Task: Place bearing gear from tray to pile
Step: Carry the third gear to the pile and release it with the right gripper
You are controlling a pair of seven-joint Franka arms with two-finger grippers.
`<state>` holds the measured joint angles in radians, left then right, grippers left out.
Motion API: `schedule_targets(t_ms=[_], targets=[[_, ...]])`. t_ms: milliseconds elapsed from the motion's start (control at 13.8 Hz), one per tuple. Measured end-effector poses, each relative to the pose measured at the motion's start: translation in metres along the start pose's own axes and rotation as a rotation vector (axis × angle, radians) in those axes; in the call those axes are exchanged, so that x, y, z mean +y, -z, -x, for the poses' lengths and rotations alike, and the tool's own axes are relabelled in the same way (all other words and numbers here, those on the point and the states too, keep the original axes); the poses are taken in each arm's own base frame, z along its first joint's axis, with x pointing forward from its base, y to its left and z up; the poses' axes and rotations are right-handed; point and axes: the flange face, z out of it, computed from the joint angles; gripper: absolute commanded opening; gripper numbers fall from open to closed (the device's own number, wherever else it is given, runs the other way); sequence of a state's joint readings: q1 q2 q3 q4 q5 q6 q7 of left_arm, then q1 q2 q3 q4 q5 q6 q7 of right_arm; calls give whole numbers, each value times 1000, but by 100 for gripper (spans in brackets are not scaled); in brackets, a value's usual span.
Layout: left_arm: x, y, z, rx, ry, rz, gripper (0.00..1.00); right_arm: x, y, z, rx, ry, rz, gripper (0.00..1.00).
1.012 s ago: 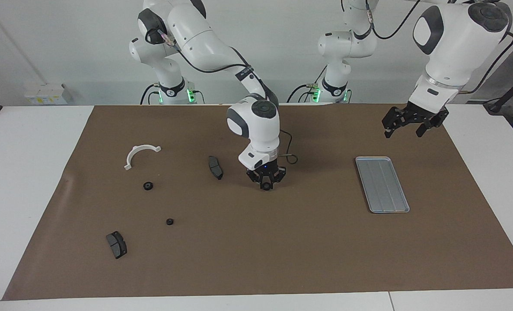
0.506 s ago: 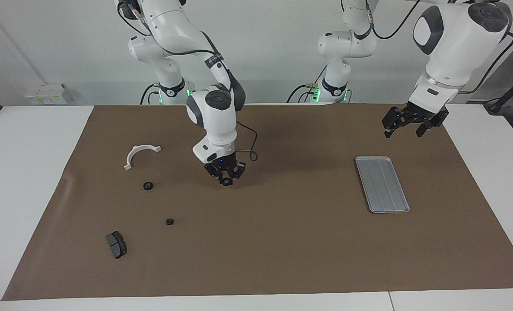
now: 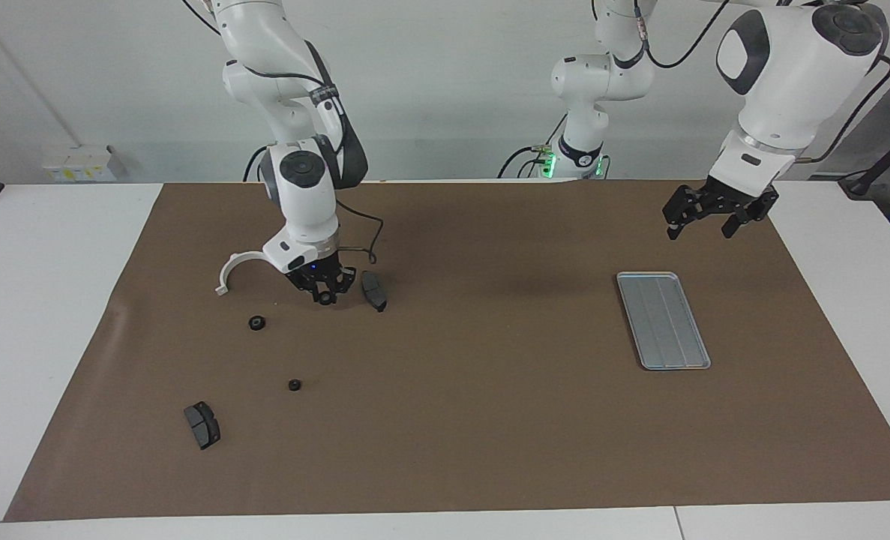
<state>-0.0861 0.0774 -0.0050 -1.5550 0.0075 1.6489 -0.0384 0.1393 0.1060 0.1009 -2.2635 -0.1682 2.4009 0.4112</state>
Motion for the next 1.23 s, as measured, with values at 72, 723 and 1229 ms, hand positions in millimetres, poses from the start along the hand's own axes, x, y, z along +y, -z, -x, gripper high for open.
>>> schedule_targets(t_ms=[72,723,1229], targets=[[0,0,0,0,0,0,100,11,-6,2,-6,9,1,3],[-2,7,3,11,3,0,100,33,-10,1,-15,36,3,100],[-2,7,3,11,3,0,100,47,99,-57,44,-47,-20,100]])
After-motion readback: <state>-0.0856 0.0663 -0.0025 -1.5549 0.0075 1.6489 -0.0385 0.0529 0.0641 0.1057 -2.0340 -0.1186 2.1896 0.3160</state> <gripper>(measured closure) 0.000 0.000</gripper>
